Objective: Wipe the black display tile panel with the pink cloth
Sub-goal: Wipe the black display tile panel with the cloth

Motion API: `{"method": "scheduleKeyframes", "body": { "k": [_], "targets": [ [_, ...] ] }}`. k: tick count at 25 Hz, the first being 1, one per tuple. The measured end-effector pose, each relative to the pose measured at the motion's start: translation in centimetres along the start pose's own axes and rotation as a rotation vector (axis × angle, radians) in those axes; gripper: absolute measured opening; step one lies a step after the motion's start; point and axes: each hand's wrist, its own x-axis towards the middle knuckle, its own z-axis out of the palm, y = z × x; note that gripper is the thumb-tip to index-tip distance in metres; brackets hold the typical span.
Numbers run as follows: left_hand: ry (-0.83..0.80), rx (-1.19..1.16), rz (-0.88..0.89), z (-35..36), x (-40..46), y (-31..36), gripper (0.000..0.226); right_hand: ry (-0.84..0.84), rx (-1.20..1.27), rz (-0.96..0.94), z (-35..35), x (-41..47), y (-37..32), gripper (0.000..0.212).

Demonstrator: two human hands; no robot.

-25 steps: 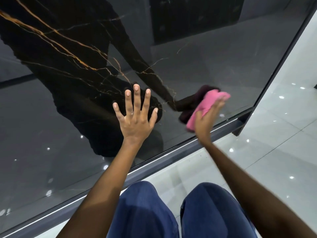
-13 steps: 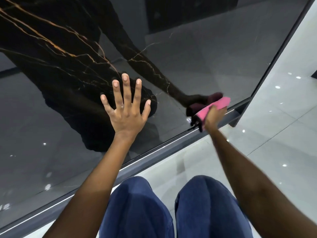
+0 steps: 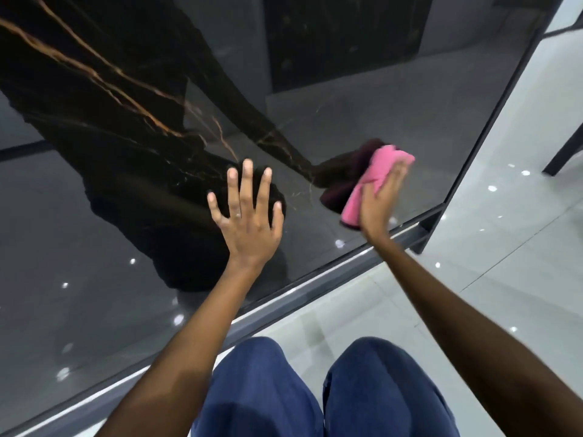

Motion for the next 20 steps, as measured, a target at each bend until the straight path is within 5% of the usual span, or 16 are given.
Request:
{"method": "scheduleKeyframes", "body": {
  "k": [3, 6, 10, 16, 20],
  "targets": [
    [0.041, -0.27, -0.019, -2.9, 5.2, 2.9, 0.061, -0.144, -0.07, -0.475, 1.0, -2.0, -5.2, 0.082],
    [0.178, -0.339, 0.066, -5.5, 15.8, 4.1, 0.061, 0.072, 0.034, -0.304, -1.4, 5.3, -10.4, 0.074],
    [0.14, -0.085, 0.137, -5.4, 22.4, 4.4, 0.064, 0.233, 0.055, -0.002, -6.3, 13.1, -18.3, 0.06],
    [0.12, 0.011, 0.15, -4.8, 22.4, 4.6, 0.063, -0.047, -0.269, -0.693, -4.0, 8.1, -18.9, 0.072],
    [0.166, -0.149, 0.074, -5.5, 24.3, 6.8, 0.06, 0.114, -0.172, -0.452, -7.7, 16.9, -19.0, 0.071]
  ]
}}
